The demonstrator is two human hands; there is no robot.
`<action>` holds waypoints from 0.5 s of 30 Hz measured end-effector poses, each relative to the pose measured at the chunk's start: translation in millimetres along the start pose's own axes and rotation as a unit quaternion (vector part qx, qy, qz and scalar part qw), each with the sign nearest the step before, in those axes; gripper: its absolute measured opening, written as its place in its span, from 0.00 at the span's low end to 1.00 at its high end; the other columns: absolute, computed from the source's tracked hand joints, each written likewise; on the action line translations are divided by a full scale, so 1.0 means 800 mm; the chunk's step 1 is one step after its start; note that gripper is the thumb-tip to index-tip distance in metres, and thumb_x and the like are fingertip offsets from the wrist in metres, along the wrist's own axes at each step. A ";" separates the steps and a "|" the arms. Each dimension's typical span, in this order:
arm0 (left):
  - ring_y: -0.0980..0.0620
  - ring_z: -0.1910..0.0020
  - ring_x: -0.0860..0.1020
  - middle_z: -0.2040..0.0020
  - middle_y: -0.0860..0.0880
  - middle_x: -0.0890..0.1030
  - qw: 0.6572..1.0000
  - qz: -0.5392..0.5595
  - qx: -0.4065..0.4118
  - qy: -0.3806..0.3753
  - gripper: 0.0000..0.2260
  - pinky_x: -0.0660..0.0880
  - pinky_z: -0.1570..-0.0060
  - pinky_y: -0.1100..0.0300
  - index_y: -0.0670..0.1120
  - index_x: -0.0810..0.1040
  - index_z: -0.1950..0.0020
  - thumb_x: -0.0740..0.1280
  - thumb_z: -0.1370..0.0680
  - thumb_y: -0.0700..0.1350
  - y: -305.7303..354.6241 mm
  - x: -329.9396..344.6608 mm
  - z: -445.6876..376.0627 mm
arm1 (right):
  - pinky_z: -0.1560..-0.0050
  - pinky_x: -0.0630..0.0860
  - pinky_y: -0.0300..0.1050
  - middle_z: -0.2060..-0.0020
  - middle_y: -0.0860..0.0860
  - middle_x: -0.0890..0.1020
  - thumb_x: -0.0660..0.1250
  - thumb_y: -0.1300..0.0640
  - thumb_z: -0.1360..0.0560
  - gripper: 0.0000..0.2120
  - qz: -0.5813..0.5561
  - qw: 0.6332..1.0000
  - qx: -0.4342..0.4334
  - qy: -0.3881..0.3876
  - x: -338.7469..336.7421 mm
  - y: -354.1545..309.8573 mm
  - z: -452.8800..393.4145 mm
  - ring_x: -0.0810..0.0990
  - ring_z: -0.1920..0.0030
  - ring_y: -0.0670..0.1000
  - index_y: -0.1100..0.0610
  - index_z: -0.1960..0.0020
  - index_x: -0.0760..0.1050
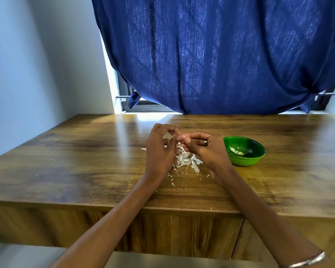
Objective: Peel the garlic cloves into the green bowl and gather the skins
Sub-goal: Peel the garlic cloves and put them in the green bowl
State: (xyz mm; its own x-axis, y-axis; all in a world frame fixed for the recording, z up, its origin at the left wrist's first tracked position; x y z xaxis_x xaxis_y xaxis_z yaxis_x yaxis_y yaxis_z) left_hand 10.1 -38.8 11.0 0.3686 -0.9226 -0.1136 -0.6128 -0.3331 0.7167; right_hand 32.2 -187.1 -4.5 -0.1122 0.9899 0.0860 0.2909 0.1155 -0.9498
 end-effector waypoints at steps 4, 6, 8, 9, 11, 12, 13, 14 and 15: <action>0.54 0.73 0.78 0.51 0.50 0.76 1.000 0.011 -0.006 -0.024 0.05 0.75 0.82 0.56 0.43 0.79 0.52 0.69 0.20 0.34 -0.003 0.005 -0.001 | 0.60 0.79 0.35 0.59 0.56 0.87 0.70 0.67 0.23 0.03 0.015 0.999 0.027 -0.016 -0.001 0.008 -0.004 0.83 0.64 0.44 0.63 0.51 0.82; 0.54 0.73 0.78 0.52 0.50 0.76 0.999 0.010 -0.008 -0.033 0.05 0.74 0.82 0.56 0.42 0.79 0.52 0.69 0.20 0.33 -0.003 0.007 0.000 | 0.58 0.79 0.37 0.57 0.58 0.87 0.69 0.67 0.23 0.04 0.023 0.999 0.033 -0.018 -0.001 0.012 -0.006 0.83 0.64 0.44 0.65 0.49 0.82; 0.52 0.73 0.78 0.53 0.49 0.76 0.999 0.015 -0.003 -0.039 0.07 0.74 0.82 0.56 0.41 0.78 0.52 0.67 0.21 0.30 -0.002 0.008 0.000 | 0.56 0.80 0.38 0.56 0.58 0.87 0.69 0.66 0.22 0.04 0.044 0.998 0.031 -0.018 -0.001 0.013 -0.007 0.83 0.63 0.44 0.65 0.48 0.82; 0.51 0.73 0.78 0.53 0.49 0.76 0.999 0.019 -0.002 -0.039 0.07 0.75 0.82 0.55 0.41 0.77 0.52 0.67 0.21 0.29 -0.002 0.008 0.000 | 0.56 0.79 0.39 0.57 0.57 0.87 0.69 0.66 0.22 0.04 0.053 0.998 0.028 -0.016 -0.001 0.013 -0.007 0.83 0.64 0.43 0.64 0.49 0.82; 0.50 0.73 0.79 0.54 0.47 0.78 0.999 0.030 -0.005 -0.035 0.06 0.76 0.82 0.54 0.40 0.78 0.52 0.67 0.20 0.30 -0.003 0.008 0.000 | 0.58 0.79 0.37 0.62 0.52 0.86 0.69 0.67 0.22 0.03 0.057 0.998 0.014 -0.014 0.000 0.009 -0.007 0.82 0.65 0.42 0.62 0.52 0.81; 0.50 0.73 0.79 0.55 0.47 0.79 0.999 0.035 -0.006 -0.031 0.05 0.76 0.81 0.53 0.40 0.78 0.52 0.68 0.20 0.31 -0.003 0.007 0.000 | 0.59 0.79 0.36 0.64 0.50 0.85 0.68 0.67 0.22 0.04 0.056 0.998 0.004 -0.011 0.000 0.007 -0.006 0.82 0.66 0.41 0.62 0.53 0.81; 0.49 0.74 0.80 0.56 0.47 0.79 0.999 0.038 -0.006 -0.027 0.05 0.76 0.81 0.53 0.40 0.78 0.52 0.68 0.20 0.31 -0.003 0.006 0.000 | 0.60 0.79 0.35 0.64 0.50 0.85 0.68 0.68 0.22 0.04 0.056 0.998 -0.006 -0.009 0.000 0.004 -0.005 0.82 0.67 0.41 0.62 0.53 0.80; 0.48 0.74 0.79 0.57 0.48 0.80 0.999 0.040 -0.007 -0.023 0.05 0.76 0.80 0.52 0.40 0.79 0.52 0.68 0.20 0.31 -0.004 0.006 -0.001 | 0.59 0.79 0.35 0.63 0.51 0.85 0.68 0.68 0.22 0.04 0.060 0.998 -0.017 -0.007 0.001 0.002 -0.005 0.82 0.66 0.41 0.63 0.52 0.80; 0.48 0.74 0.79 0.59 0.48 0.79 0.999 0.039 -0.010 -0.022 0.06 0.76 0.80 0.52 0.41 0.79 0.53 0.68 0.20 0.31 -0.005 0.006 -0.001 | 0.59 0.80 0.36 0.61 0.53 0.85 0.68 0.68 0.22 0.03 0.067 0.997 -0.028 -0.006 0.001 -0.001 -0.005 0.82 0.66 0.41 0.64 0.51 0.80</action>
State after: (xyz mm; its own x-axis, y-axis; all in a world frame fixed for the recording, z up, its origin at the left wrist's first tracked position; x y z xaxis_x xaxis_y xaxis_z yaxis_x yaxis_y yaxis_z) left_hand 14.5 -41.6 8.4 0.2890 -0.9535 -0.0855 -0.6239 -0.2554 0.7386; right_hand 35.5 -185.7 -2.7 -0.0801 0.9958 -0.0451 0.3559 -0.0137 -0.9344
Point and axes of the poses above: each hand's wrist, its own z-axis away from the middle knuckle, its own x-axis out of the palm, y = z × x, the point moved 8 cm from there along -z, towards the middle knuckle
